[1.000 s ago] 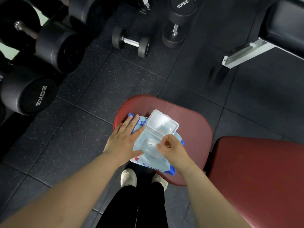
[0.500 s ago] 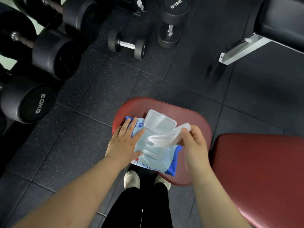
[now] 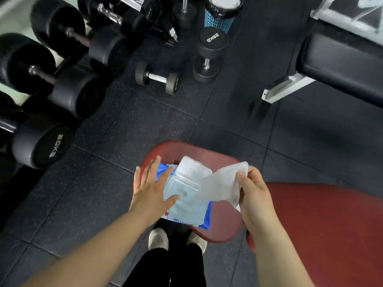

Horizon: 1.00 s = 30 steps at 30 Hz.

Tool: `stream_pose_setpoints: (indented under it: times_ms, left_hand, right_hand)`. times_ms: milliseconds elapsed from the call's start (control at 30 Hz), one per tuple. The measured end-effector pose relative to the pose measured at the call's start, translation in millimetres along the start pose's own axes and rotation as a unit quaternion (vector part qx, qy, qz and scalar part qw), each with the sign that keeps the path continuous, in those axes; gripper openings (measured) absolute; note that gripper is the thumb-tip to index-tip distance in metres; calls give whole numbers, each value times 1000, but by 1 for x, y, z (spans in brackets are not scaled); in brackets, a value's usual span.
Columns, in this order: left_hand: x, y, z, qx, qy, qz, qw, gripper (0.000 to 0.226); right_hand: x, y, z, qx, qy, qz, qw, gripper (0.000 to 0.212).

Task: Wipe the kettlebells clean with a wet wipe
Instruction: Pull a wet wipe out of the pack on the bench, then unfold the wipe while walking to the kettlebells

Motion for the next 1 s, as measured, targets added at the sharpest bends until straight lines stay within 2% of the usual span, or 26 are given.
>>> stream_pose_setpoints:
  times_ms: [67,100,200,300,400,467,567,633,700,800,867,933,1000]
  left_hand:
    - [-15,-17,12,-15,-7,150,989,91]
    - [-22,-26,18,-14,-10,232,973,87]
    - [-44,-52,34,32,1,408,912,53]
    - [-55,-91,47,34,54,413,909,63]
    - [-58,-129,63,-20,76,308,948,39]
    - [-52,-148,78,-75,48,271,958,29]
    - [-46,-163,109,-156,8,276,948,35]
    - [-50,-162,133,-174,-19,341,924,33]
    - [-63,-159,161,-194,-49,420,885,28]
    - [-85,-153,199,-270,-57,554,785,29]
    - [-94,-144,223,-311,-59,642,698,24]
    - [-98,-130,245,-334,-57,722,604,18]
    - [-96,-118,272,-363,-58,748,552,23]
  right_hand:
    - [10,4,8,28,-7,7,1000,19]
    - [17,9,13,50,-12,8,999,19]
    - [44,30,30,130,-35,24,991,21]
    - [71,55,50,189,-78,97,974,16]
    - [95,81,69,222,-125,159,954,16]
    - [106,93,81,237,-147,207,938,17]
    - [123,102,92,250,-218,296,895,14]
    - [133,102,101,275,-241,330,870,13]
    - [155,94,113,298,-267,330,855,15]
    - [185,79,128,351,-283,278,848,16]
    - [175,78,136,433,-212,234,844,24]
    - [141,82,147,517,-84,211,825,47]
    - [101,86,168,568,17,220,793,61]
Point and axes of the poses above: each hand's wrist, its own z-axis away from the middle knuckle, its own y-axis out of the palm, x = y × z, the point moved 6 cm from there along -z, towards the middle knuckle, and after that the axes turned 13 degrees about z, right-handed, at the moved point
